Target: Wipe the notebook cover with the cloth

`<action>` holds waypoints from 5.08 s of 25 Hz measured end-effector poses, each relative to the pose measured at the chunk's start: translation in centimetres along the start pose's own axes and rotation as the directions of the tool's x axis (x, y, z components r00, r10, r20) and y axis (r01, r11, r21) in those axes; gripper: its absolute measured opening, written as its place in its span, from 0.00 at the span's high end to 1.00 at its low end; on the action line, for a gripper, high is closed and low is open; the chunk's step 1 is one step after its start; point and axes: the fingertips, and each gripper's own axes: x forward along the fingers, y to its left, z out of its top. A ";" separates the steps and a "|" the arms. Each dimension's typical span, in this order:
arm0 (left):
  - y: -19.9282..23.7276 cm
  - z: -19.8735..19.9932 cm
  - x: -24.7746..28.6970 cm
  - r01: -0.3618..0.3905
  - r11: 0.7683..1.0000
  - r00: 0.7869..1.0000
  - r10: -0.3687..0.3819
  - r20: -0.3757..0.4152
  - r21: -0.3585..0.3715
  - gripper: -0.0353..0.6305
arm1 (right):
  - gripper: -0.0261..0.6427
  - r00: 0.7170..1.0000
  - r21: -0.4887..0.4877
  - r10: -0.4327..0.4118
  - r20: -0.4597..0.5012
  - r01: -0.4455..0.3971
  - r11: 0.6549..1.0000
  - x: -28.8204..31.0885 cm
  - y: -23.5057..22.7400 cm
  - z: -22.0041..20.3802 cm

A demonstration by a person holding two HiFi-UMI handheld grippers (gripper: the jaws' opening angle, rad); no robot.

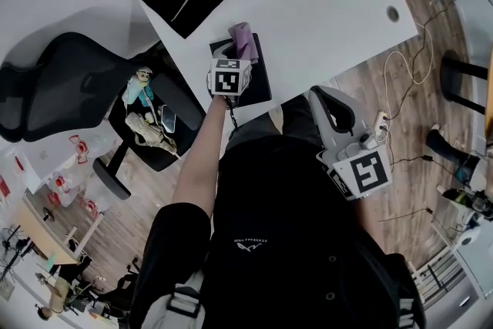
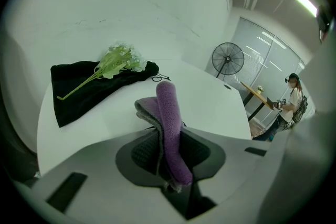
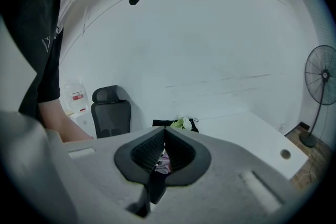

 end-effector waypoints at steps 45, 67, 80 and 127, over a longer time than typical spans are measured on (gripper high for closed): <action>5.4 -1.9 -3.8 -0.098 0.993 0.995 0.098 0.003 -0.070 0.81 | 0.95 0.998 -0.023 0.055 -0.009 -0.056 0.998 1.0 2.4 0.0; 8.0 -3.1 -5.5 -0.174 0.981 0.985 0.174 -0.015 -0.081 0.82 | 0.95 0.998 -0.022 0.057 -0.016 -0.057 0.998 0.7 2.4 -0.6; 10.4 -3.5 -7.9 -0.247 0.962 0.969 0.246 -0.024 -0.113 0.82 | 0.95 0.997 -0.028 0.074 -0.016 -0.074 0.997 0.5 3.0 -0.7; -6.1 -4.4 -4.7 0.154 0.988 0.984 -0.155 -0.088 -0.015 0.82 | 0.95 1.000 -0.021 0.020 -0.003 -0.020 1.000 -1.2 2.8 -1.6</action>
